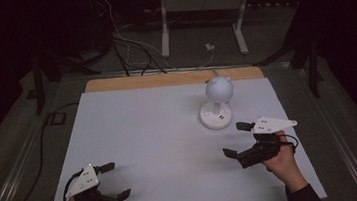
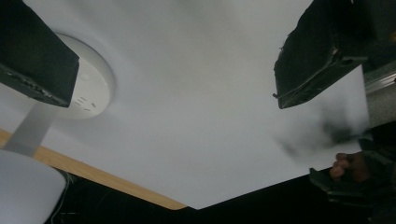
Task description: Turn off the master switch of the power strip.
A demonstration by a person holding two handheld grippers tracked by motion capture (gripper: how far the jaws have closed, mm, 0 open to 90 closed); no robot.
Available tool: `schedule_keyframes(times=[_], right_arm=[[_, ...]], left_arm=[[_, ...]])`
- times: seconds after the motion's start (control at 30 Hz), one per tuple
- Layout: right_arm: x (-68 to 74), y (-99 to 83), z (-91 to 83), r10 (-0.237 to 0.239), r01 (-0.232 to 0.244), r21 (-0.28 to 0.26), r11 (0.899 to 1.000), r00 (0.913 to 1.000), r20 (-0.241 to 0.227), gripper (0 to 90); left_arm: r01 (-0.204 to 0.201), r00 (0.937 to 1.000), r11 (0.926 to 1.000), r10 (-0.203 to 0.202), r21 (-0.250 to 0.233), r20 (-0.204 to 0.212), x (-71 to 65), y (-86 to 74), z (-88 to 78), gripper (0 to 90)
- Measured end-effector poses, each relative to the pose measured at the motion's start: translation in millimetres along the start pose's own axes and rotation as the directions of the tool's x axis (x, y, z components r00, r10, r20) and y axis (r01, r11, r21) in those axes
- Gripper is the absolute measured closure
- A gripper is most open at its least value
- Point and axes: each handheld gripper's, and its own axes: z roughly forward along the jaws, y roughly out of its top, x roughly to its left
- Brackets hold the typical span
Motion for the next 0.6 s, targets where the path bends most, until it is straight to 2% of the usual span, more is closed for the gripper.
schedule_keyframes(times=[0.4,0.6], right_arm=[[-19.8,4.1,4.1,0.016,-0.016,0.007,1.0,0.9991,0.04,0.0],[-35.6,4.7,6.6,0.034,-0.034,0.007,0.999,0.9969,0.07,0.0]], left_arm=[[0.001,1.0,1.0,-0.001,0.0,0.002,0.1,0.0,-0.1,0.1],[0.004,1.0,1.0,-0.004,0.0,0.002,0.2,-0.1,0.1,0.1]])
